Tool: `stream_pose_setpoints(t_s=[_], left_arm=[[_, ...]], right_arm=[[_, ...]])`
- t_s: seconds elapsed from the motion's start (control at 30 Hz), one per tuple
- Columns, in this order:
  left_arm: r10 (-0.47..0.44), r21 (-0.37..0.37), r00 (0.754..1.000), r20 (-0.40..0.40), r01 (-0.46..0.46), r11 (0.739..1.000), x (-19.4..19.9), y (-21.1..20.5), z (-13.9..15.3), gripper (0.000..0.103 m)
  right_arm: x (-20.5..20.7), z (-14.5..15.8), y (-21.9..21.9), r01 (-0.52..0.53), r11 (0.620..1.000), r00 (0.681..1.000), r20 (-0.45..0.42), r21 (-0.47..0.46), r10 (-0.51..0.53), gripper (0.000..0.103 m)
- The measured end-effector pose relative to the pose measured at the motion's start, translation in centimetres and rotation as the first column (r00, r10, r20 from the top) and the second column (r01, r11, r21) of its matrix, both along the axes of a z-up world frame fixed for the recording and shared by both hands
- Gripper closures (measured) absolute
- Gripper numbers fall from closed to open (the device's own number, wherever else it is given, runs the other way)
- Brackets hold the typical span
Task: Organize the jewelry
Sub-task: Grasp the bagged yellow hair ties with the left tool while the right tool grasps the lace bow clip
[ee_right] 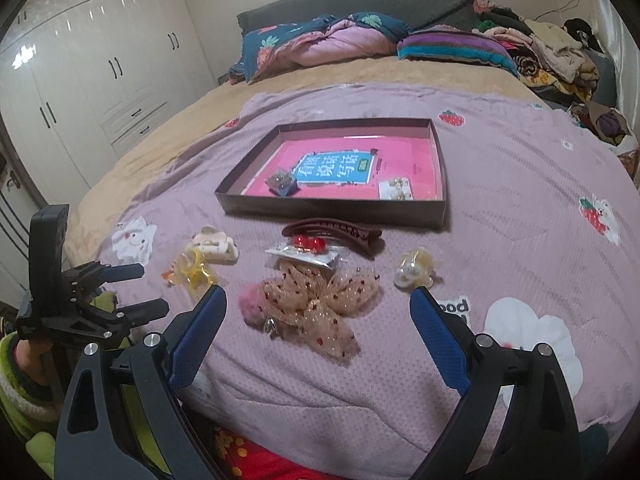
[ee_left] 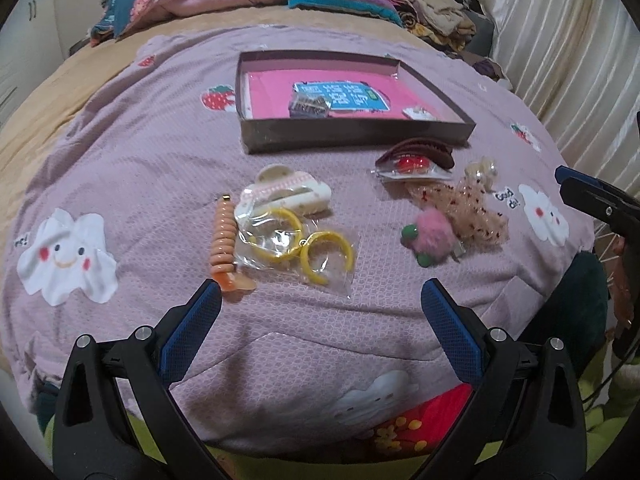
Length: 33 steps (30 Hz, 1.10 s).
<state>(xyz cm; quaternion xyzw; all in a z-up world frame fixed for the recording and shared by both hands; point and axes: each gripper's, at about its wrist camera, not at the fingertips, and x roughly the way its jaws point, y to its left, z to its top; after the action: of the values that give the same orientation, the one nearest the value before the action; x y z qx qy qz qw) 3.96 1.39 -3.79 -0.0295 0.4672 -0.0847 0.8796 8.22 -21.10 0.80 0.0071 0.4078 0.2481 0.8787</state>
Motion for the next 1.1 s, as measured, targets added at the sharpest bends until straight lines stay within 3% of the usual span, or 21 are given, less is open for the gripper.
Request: stream_pose_setpoints(t_s=[0.3,0.8,0.83,0.9,1.1], left_arm=[[-0.037,-0.028,0.997,-0.066,0.035,0.999,1.5,-1.1,-2.4,0.036],[0.098,-0.166,0.985,-0.140,-0.121,0.979,5.8,0.2,-4.2,0.036],[0.103,-0.166,0.985,-0.140,-0.126,0.978,5.9,0.2,-4.2,0.038],[0.121,-0.155,0.984,-0.134,-0.141,0.978,6.2,0.3,-4.2,0.057],[0.120,-0.152,0.986,-0.115,-0.137,0.979,5.7,0.9,-3.8,0.067]], right_arm=[[0.3,-1.6,0.6,-0.011,1.000,1.000,-0.030,-0.018,0.010,0.011],[1.1,-3.3,0.8,-0.004,1.000,0.998,-0.070,-0.023,0.003,0.011],[1.2,-3.5,0.9,-0.004,1.000,0.997,-0.074,-0.023,0.002,0.011],[1.5,-4.0,0.9,0.001,1.000,0.996,-0.088,-0.023,-0.003,0.011],[2.2,-5.7,1.7,-0.012,1.000,0.992,-0.127,-0.023,0.009,0.011]])
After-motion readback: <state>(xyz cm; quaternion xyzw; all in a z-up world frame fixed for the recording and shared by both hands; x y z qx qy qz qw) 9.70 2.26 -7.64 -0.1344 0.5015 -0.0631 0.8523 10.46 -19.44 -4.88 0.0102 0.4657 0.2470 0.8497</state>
